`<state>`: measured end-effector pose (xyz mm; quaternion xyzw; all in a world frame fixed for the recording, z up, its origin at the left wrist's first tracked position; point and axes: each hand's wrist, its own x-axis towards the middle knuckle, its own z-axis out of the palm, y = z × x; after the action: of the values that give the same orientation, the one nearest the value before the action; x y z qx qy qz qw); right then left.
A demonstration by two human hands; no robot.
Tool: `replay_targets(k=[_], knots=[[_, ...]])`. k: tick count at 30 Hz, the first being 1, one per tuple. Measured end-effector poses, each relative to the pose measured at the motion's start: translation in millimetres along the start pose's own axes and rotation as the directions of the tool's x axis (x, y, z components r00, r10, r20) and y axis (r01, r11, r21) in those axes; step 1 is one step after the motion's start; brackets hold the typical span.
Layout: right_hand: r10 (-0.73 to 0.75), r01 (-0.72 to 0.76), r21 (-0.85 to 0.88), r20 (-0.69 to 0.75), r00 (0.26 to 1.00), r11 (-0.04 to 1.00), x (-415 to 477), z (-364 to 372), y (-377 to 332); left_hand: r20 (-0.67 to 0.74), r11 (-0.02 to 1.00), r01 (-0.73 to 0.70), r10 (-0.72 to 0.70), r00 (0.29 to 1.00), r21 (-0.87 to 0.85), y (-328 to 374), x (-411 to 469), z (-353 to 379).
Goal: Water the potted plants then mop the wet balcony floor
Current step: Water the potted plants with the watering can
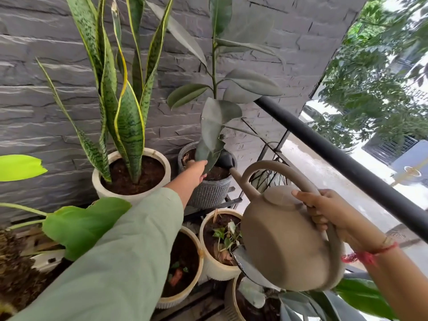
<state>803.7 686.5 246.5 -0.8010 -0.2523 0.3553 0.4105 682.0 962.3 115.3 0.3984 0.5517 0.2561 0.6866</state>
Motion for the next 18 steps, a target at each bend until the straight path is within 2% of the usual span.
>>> replay_targets(k=[4, 8, 14, 18], knots=[[0.019, -0.019, -0.011, 0.045, 0.999, 1.0, 4, 10, -2, 0.0, 0.988, -0.151, 0.151, 0.989, -0.022, 40, -17, -1], [0.007, -0.009, 0.027, 0.076, 0.997, 1.0, 8, 29, -8, 0.065, 0.973, -0.042, 0.058, 0.996, -0.225, 72, -36, 3], [-0.023, 0.014, 0.128, 0.067, 0.997, 0.992, 10, 58, -19, 0.023, 0.986, -0.077, 0.081, 0.996, -0.146, 64, -41, 6], [-0.026, 0.013, 0.153, 0.082, 0.996, 0.988, 4, 64, -19, 0.013, 0.987, -0.151, 0.151, 0.988, 0.053, 55, -43, 1]])
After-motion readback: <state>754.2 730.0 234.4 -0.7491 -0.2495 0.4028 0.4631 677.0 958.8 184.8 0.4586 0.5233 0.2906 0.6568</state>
